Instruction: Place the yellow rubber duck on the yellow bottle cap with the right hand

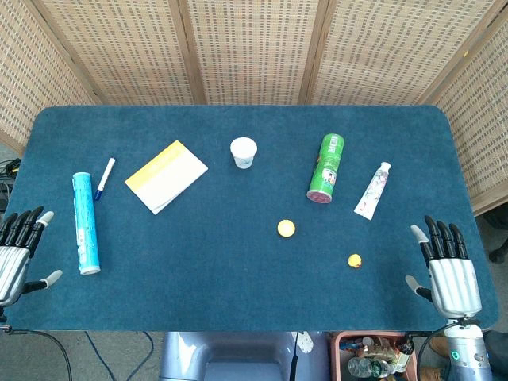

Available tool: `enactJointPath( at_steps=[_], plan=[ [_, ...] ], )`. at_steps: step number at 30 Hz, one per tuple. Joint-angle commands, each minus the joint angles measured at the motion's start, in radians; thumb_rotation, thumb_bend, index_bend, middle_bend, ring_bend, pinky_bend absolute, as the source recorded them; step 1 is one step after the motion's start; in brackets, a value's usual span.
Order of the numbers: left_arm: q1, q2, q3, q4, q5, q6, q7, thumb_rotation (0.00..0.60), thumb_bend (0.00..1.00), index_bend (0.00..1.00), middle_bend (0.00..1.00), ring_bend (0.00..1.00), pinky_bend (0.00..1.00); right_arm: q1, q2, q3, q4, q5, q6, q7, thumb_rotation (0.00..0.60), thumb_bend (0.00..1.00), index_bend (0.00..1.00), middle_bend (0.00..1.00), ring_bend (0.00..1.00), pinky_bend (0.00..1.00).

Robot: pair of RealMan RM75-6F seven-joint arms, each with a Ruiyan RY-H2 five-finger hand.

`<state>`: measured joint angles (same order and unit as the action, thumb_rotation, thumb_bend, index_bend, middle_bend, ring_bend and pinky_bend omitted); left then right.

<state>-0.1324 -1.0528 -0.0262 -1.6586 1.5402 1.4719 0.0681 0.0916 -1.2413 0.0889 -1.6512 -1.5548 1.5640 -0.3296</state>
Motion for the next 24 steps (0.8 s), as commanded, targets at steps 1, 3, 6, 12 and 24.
enactJointPath(
  at_steps=[1,3,6,12,24],
  plan=[
    [0.0,0.001,0.0,-0.001,0.001,-0.001,-0.001,0.6,0.0,0.0,0.0,0.0,0.0,0.001,0.0,0.0,-0.001,0.002,-0.003,-0.002,0.6,0.0,0.0,0.0,0.0,0.0],
    [0.0,0.001,0.001,-0.001,0.0,-0.003,-0.002,0.6,0.0,0.0,0.0,0.0,0.0,0.002,0.0,-0.001,-0.001,0.004,-0.008,-0.002,0.6,0.0,0.0,0.0,0.0,0.0],
    [-0.002,0.002,0.002,-0.001,-0.004,-0.011,-0.005,0.6,0.0,0.0,0.0,0.0,0.0,0.008,0.002,-0.004,0.001,0.011,-0.03,0.0,0.6,0.0,0.0,0.0,0.0,0.0],
    [-0.003,0.005,0.0,-0.008,-0.007,-0.014,-0.008,0.6,0.0,0.0,0.0,0.0,0.0,0.067,0.004,0.0,0.03,0.039,-0.148,0.025,0.6,0.0,0.0,0.0,0.0,0.0],
    [-0.012,-0.005,-0.017,-0.007,-0.058,-0.041,0.015,0.6,0.0,0.0,0.0,0.0,0.0,0.281,-0.087,0.025,0.252,0.11,-0.508,0.118,0.6,0.13,0.28,0.0,0.0,0.0]
  ],
)
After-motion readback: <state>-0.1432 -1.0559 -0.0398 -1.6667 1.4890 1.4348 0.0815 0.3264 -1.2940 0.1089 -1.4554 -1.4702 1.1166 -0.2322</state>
